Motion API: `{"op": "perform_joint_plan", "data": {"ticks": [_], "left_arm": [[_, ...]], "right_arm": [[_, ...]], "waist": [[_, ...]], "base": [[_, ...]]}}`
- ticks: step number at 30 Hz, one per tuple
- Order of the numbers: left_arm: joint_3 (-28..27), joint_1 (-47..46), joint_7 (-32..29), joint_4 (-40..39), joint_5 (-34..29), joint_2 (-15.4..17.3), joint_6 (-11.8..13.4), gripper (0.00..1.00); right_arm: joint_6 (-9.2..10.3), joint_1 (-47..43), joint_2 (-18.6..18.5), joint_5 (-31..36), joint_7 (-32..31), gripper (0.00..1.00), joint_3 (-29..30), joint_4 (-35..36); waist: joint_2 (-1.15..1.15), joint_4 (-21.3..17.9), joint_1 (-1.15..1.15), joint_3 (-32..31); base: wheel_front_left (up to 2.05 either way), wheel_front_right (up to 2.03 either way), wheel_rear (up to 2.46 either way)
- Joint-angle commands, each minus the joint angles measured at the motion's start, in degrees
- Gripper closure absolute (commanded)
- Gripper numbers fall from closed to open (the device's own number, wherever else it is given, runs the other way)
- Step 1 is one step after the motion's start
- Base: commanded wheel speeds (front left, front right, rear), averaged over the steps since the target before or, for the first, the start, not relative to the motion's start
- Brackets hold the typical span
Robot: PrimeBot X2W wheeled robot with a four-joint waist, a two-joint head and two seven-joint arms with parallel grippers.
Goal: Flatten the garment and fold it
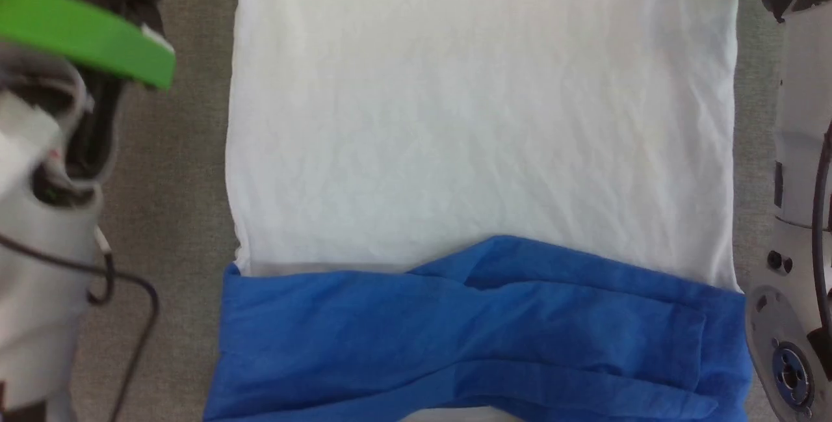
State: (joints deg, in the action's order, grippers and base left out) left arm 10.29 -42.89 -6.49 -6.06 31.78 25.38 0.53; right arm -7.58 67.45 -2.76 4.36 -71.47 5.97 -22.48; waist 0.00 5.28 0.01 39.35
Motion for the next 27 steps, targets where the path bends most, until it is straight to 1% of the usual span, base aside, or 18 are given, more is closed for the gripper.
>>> {"op": "perform_joint_plan", "data": {"ticks": [1,3,4,8,12,16,19,21,23,24,25,26,27], "left_arm": [[0.3,-3.4,-3.6,1.1,1.5,0.9,-0.4,0.0],[0.8,-8.3,-10.0,3.9,3.2,2.0,-0.6,0.0],[1.8,-10.8,-14.3,6.1,4.0,2.7,-0.9,0.0],[5.4,-18.7,-28.3,13.8,6.2,2.6,-0.3,0.0],[9.6,-24.5,-39.5,20.6,6.1,1.8,0.9,0.0],[12.3,-27.6,-47.1,25.0,5.0,2.2,2.1,0.0],[12.7,-28.3,-49.4,26.2,5.2,2.4,2.6,0.0],[12.4,-27.7,-50.6,26.8,6.5,1.9,2.8,0.0],[12.8,-26.9,-51.8,27.3,6.7,2.1,3.0,0.0],[13.1,-26.5,-52.2,27.5,6.7,2.3,3.0,0.62],[13.0,-26.1,-52.1,27.5,6.7,2.5,3.1,0.88],[13.0,-25.9,-51.9,27.5,6.7,2.6,3.1,1.0],[12.7,-25.7,-51.3,27.4,6.9,2.7,3.2,1.0]], "right_arm": [[0.09,-0.3,-0.3,-0.4,0.6,1.0,-0.4,-0.1],[0.09,0.0,-0.2,-1.1,1.1,1.0,-1.3,-0.1],[0.09,0.2,-0.2,-1.5,1.4,1.0,-2.0,-0.2],[0.09,0.5,-0.2,-3.4,1.9,1.0,-3.8,-0.1],[0.09,1.0,-0.7,-4.2,2.1,1.0,-6.2,0.2],[0.09,1.6,-0.9,-5.3,2.4,1.0,-8.1,0.6],[0.09,1.9,-1.0,-6.1,2.9,1.0,-9.4,1.1],[0.09,2.0,-1.1,-6.7,3.2,1.0,-9.8,1.3],[0.09,2.0,-1.4,-7.1,3.4,1.0,-10.2,1.4],[0.09,2.0,-1.6,-7.2,3.6,1.0,-10.4,1.4],[0.09,2.0,-1.7,-7.4,3.7,1.0,-10.6,1.4],[0.09,2.0,-1.8,-7.5,3.7,1.0,-10.6,1.5],[0.09,2.0,-1.9,-7.6,3.8,1.0,-10.8,1.5]], "waist": [[0.0,-0.7,-0.01,-0.2],[0.0,-1.4,-0.01,-0.3],[0.0,-1.8,-0.01,-0.4],[0.0,-2.6,-0.01,0.0],[0.0,-3.6,-0.01,1.0],[0.0,-4.7,-0.01,2.2],[0.0,-5.4,-0.01,3.0],[0.0,-5.5,-0.01,3.4],[0.0,-5.6,-0.01,3.8],[0.0,-5.6,-0.01,3.9],[0.0,-5.6,-0.01,4.1],[0.0,-5.6,-0.01,4.2],[0.0,-5.6,-0.01,4.4]], "base": [[0.0,0.0,0.0],[0.0,0.0,0.0],[0.0,0.0,0.0],[0.0,0.0,0.0],[0.0,0.0,0.0],[0.0,0.0,0.0],[0.0,0.0,0.0],[0.0,0.0,0.0],[0.0,0.0,0.0],[0.0,0.0,0.0],[0.0,0.0,0.0],[0.0,0.0,0.0],[0.0,0.0,0.0]]}}
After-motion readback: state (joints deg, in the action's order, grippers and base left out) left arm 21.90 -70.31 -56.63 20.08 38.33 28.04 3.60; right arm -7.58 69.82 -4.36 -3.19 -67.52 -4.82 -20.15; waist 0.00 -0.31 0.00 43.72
